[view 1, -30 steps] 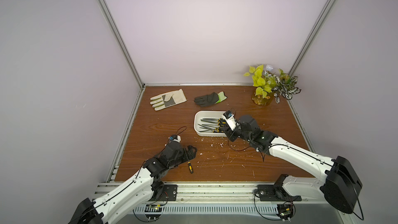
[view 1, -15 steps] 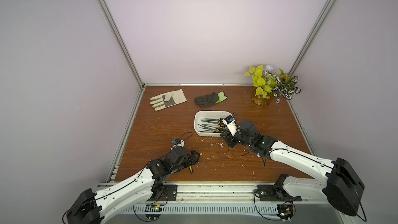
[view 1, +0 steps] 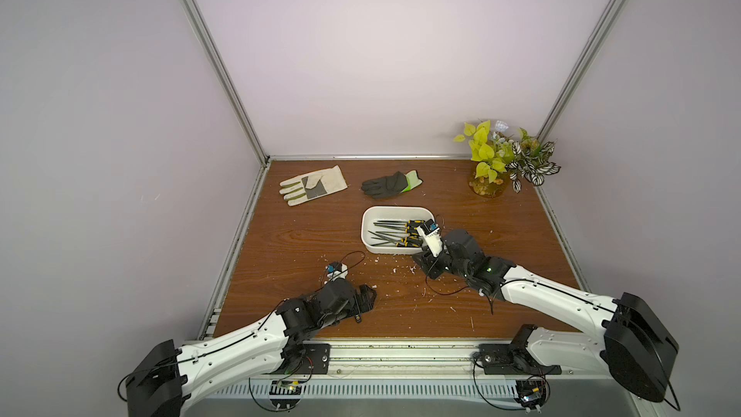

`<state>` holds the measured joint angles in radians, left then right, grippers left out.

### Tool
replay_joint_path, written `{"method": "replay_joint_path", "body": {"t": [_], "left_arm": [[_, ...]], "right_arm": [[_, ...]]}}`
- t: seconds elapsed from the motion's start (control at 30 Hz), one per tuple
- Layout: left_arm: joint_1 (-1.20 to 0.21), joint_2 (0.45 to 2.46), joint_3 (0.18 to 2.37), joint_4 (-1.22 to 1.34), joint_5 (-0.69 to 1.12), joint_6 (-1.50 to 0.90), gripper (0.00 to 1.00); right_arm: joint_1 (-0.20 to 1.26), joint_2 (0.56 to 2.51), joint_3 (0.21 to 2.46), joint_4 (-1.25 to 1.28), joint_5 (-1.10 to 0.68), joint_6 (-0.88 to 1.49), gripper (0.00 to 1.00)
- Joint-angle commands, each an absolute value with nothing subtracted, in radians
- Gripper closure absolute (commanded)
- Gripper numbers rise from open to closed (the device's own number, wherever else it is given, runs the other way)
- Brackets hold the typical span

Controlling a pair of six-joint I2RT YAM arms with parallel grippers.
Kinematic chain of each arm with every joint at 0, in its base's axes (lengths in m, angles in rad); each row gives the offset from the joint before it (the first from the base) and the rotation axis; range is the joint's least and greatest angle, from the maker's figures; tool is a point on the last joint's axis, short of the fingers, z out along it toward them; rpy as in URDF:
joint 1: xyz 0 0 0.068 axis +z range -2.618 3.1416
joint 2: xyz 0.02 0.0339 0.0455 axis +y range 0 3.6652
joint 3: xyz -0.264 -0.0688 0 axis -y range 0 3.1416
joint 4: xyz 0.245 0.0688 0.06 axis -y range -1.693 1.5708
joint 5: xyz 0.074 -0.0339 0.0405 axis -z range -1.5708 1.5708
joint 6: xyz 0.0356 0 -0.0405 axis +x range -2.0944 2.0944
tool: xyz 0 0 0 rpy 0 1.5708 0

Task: Put the file tool into the storage box
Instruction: Pick up the file tool from the center of the board.

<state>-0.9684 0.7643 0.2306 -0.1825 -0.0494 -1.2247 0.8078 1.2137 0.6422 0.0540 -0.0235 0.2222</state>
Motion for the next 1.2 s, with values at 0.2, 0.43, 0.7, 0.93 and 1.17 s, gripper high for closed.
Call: {"method": "replay_joint_path", "body": {"t": [0.2, 0.43, 0.7, 0.93, 1.17], "left_arm": [[-0.981, 0.92, 0.256, 0.029, -0.022, -1.223, 0.0], [-0.982, 1.051, 0.338, 0.073, -0.111, -1.143, 0.0], [-0.867, 0.933, 0.426, -0.093, -0.257, -1.023, 0.0], [-0.611, 0.809, 0.455, -0.263, -0.26, -0.882, 0.0], [-0.466, 0.749, 0.402, -0.295, -0.164, -0.854, 0.0]], "right_arm": [[0.813, 1.202, 0.633, 0.102, -0.011, 0.279, 0.53], [0.827, 1.154, 0.603, 0.088, -0.058, 0.306, 0.53], [1.001, 1.106, 0.552, 0.063, 0.116, 0.494, 0.53], [1.261, 1.283, 0.59, 0.136, 0.27, 0.787, 0.54], [1.36, 1.54, 0.762, 0.173, 0.232, 0.799, 0.54]]}}
